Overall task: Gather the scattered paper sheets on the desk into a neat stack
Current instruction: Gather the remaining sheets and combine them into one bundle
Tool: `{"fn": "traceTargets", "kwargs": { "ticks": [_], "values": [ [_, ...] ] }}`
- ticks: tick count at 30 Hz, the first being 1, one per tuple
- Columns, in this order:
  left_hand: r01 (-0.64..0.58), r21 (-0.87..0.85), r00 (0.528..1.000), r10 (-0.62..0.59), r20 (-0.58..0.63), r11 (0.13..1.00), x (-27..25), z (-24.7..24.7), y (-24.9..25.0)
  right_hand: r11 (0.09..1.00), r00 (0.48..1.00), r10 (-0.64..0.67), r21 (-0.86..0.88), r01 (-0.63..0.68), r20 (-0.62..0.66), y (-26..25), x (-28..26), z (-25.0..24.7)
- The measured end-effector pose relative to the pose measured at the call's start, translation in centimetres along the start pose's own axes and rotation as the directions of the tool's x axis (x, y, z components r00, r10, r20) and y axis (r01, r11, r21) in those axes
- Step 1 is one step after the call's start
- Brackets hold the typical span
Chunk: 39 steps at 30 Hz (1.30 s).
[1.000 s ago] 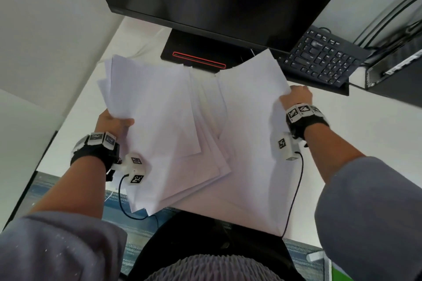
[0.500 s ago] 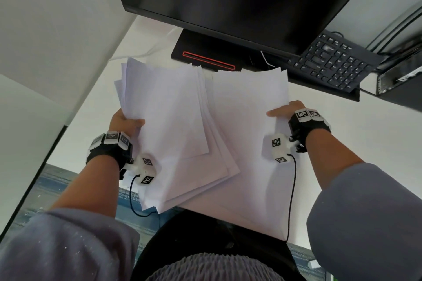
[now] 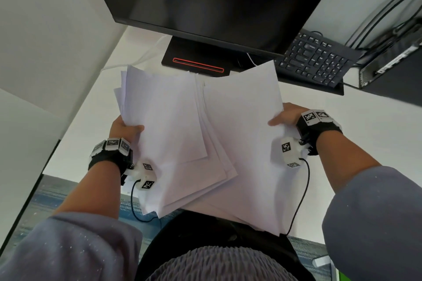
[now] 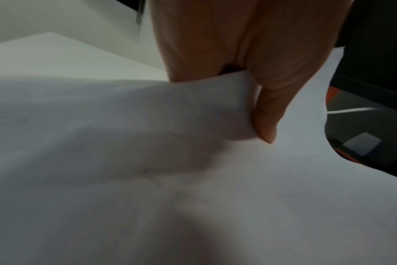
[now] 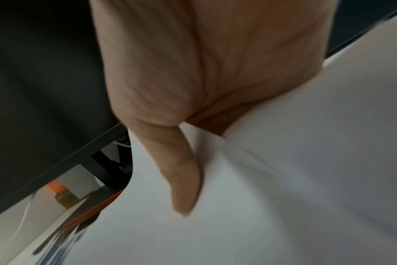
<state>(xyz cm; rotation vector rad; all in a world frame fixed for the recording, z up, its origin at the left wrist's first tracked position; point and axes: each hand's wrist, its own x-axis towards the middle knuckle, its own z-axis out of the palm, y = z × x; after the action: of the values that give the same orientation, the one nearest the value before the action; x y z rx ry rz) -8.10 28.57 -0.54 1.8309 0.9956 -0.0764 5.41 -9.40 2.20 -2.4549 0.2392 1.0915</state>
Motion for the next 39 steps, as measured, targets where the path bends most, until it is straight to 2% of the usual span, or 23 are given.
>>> {"fn": "traceTargets", "kwargs": {
  "ticks": [2, 5, 10, 16, 19, 24, 33, 36, 39],
  "values": [
    [-0.014, -0.016, 1.000, 0.014, 0.010, 1.000, -0.7, 0.6, 0.4, 0.999, 1.000, -0.022, 0.024, 0.023, -0.019, 1.0, -0.6, -0.4],
    [-0.023, -0.033, 0.999, 0.024, 0.034, 0.999, -1.5, 1.6, 0.8, 0.998, 0.986, -0.036, 0.037, 0.043, -0.162, 2.4, -1.6, -1.9],
    [0.038, -0.068, 0.996, -0.032, 0.086, 0.997, -3.1, 4.7, 1.9, 0.993, 0.928, -0.045, 0.086, 0.082, -0.370, 6.3, -4.2, -7.5],
    [0.001, -0.020, 0.989, 0.002, 0.149, 1.000, -7.1, 11.0, 3.8, 0.947, 0.838, -0.040, 0.247, 0.205, -0.544, 12.7, -8.6, -14.9],
    [-0.024, 0.041, 0.977, 0.015, 0.212, 0.999, -8.8, 14.6, 4.8, 0.905, 0.818, -0.043, 0.324, 0.275, -0.574, 15.2, -10.4, -17.1],
    [-0.131, 0.174, 0.937, 0.064, 0.343, 0.976, -11.1, 20.9, 7.2, 0.892, 0.823, -0.075, 0.332, 0.308, -0.562, 18.3, -11.1, -18.4],
    [-0.224, 0.184, 0.899, 0.130, 0.418, 0.957, -13.2, 30.4, 8.7, 0.945, 0.894, -0.130, 0.219, 0.242, -0.428, 21.6, -4.3, -14.6],
    [-0.227, 0.137, 0.900, 0.154, 0.408, 0.964, -13.4, 32.7, 9.0, 0.939, 0.887, -0.110, 0.246, 0.241, -0.448, 21.9, -2.1, -14.5],
    [-0.161, -0.074, 0.883, 0.177, 0.435, 0.984, -13.9, 33.4, 8.5, 0.911, 0.863, -0.059, 0.327, 0.252, -0.501, 22.2, -0.4, -14.0]
  ]
}}
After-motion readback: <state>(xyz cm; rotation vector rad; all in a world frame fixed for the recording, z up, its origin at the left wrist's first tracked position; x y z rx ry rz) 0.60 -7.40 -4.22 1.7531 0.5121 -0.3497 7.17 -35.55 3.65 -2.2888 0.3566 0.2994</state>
